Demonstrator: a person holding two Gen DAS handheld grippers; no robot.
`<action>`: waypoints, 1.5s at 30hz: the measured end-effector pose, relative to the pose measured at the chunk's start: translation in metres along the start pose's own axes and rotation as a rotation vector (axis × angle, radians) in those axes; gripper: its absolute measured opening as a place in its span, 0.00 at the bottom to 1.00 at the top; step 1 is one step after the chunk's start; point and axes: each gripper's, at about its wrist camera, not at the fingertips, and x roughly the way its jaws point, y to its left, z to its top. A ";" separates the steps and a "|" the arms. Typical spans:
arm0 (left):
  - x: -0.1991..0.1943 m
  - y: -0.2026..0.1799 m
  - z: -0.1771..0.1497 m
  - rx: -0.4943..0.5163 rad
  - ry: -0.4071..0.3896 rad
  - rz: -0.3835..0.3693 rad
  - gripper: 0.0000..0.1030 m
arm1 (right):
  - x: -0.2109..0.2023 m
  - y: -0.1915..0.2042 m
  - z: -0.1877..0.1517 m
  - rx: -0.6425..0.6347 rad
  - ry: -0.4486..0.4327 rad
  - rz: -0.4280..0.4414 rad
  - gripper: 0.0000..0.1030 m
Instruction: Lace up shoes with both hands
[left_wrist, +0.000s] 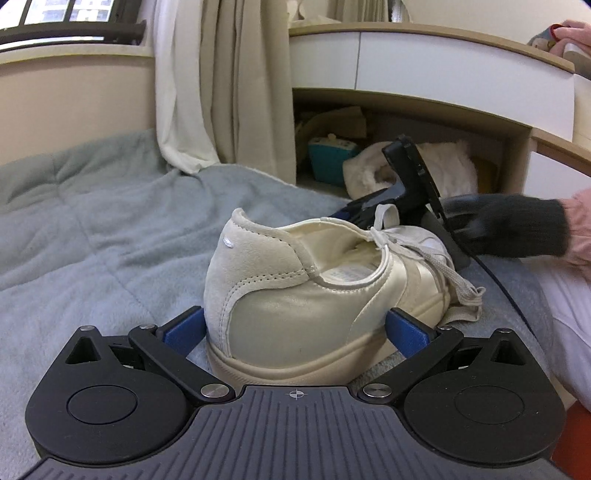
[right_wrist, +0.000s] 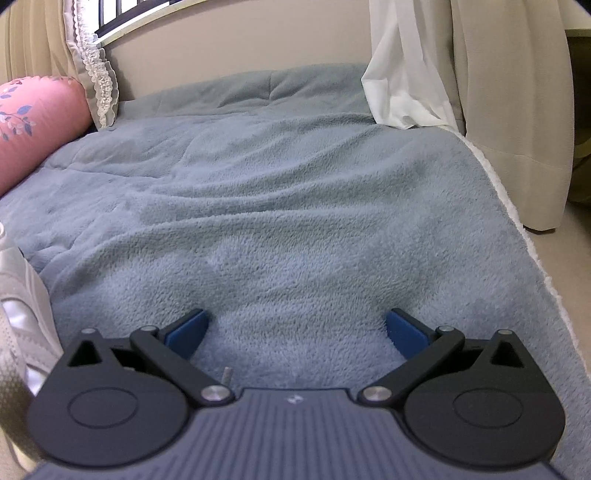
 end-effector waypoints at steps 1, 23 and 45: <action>0.001 0.000 0.000 0.000 0.000 -0.001 1.00 | -0.001 0.001 -0.001 0.001 0.000 -0.002 1.00; 0.004 -0.003 0.003 -0.004 0.000 0.007 1.00 | -0.003 0.003 -0.001 0.000 -0.003 -0.006 1.00; 0.004 -0.003 0.002 -0.007 0.000 0.005 1.00 | -0.004 0.002 -0.002 0.000 -0.003 -0.006 1.00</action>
